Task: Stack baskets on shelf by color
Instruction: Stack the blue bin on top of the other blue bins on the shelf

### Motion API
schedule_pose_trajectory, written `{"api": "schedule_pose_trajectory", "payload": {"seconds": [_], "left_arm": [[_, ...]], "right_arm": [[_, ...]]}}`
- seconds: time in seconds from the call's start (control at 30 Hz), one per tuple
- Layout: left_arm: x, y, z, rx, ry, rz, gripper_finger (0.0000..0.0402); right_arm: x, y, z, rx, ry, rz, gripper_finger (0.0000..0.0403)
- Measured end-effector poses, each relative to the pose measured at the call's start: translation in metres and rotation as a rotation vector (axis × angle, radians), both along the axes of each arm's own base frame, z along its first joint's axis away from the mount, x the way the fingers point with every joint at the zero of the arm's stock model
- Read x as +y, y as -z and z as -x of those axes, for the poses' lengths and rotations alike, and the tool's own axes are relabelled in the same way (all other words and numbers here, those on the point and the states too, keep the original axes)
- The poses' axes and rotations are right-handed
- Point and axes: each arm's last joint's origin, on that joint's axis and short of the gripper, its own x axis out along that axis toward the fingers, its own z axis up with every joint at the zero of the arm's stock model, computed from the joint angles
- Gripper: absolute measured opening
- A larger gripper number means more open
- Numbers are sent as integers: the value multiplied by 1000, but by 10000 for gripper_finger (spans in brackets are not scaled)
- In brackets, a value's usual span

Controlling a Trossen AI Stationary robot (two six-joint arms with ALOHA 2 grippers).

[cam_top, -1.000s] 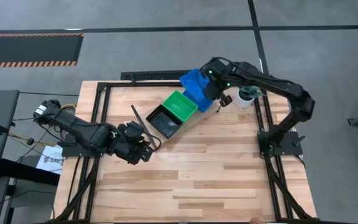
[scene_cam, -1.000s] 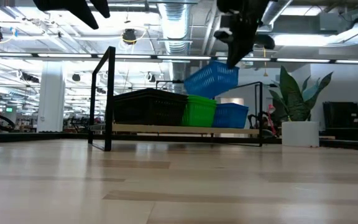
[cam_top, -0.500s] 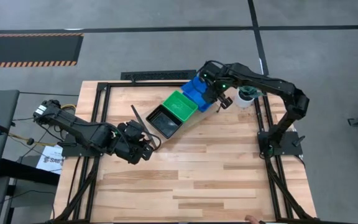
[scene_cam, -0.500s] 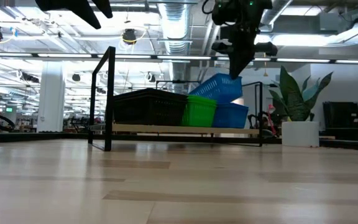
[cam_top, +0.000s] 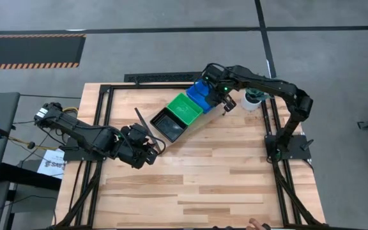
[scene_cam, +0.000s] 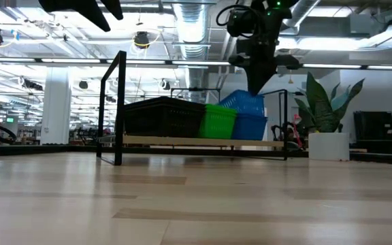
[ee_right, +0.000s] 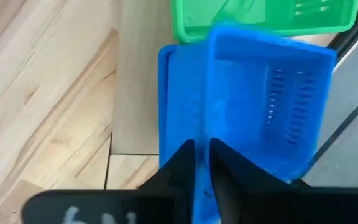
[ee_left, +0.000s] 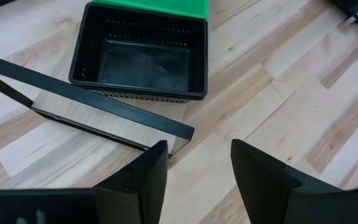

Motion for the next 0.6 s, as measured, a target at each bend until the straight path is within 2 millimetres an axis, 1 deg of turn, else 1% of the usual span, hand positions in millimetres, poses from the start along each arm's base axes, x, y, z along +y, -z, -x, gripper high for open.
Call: {"api": "schedule_pose_trajectory", "payload": {"seconds": [0.13,0.23,0.43,0.53,0.6], "left_arm": [[0,0,0,1,-1,-2,164],[0,0,1,8,-2,-8,164],[1,1,1,14,-3,-14,164],[1,0,1,13,-3,-14,164],[1,0,1,12,-4,-17,164]], "right_arm": [[-2,0,3,15,11,-10,95],[-4,0,2,-6,46,-11,116],[-3,-4,3,-38,110,-22,181],[-3,-4,3,-56,186,-44,212],[-3,-4,2,-74,246,-60,223]]}}
